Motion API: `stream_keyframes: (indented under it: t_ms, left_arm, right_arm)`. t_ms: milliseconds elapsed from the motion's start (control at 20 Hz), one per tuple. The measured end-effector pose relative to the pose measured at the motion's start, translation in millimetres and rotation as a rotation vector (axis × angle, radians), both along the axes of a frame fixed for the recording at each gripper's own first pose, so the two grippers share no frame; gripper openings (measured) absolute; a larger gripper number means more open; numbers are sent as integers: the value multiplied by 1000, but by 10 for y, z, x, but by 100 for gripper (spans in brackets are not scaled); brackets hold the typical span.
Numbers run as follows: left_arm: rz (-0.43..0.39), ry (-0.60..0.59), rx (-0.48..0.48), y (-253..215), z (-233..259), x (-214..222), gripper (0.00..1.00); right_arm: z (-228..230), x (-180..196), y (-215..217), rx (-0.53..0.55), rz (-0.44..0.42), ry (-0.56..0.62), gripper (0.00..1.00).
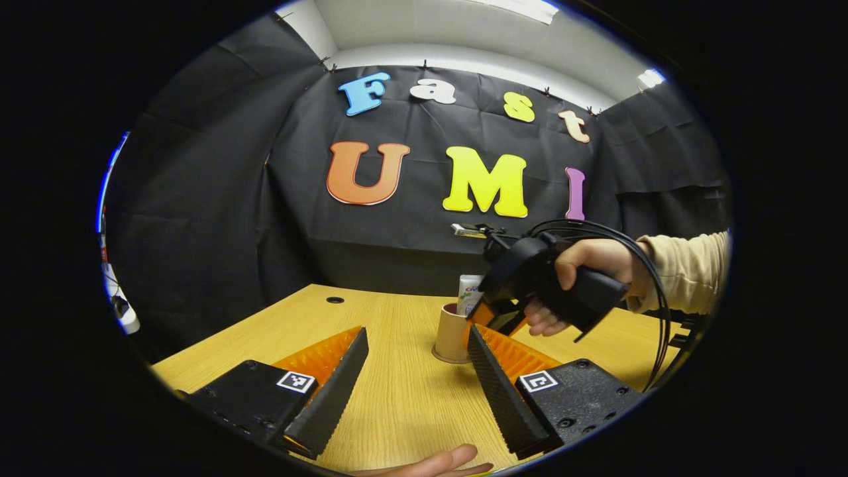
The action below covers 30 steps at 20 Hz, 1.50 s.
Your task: Put the toothbrush and toothpaste on the desktop into the cup, then pick up the cup and place it on the coaster on the desktop.
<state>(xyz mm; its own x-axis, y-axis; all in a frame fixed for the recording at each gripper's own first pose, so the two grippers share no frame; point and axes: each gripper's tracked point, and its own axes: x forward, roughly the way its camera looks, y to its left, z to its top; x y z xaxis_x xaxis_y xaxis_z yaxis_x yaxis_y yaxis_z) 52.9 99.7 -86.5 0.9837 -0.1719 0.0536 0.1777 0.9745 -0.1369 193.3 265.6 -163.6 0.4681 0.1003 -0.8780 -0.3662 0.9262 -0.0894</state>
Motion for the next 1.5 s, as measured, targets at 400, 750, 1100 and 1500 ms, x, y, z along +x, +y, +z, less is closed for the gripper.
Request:
stream_keyframes:
  t_ms: [400,750,1100,1500]
  left_arm:
    - [49,-27,53,-248,583,81,96]
    - [113,7,54,-320,707,-103,96]
    - [138,14,111,-559,755,-137,96]
    - [143,-3,56,-841,812,-227,96]
  right_arm:
    - [851,-278,-850,121,-64,-319,92]
    - [1473,-468,-1960,140,-167,-599,92]
    - [1865,-1055,-2522,125,-199,-879,92]
    - [1942,-1521,-2782,89,-126,-1087,95]
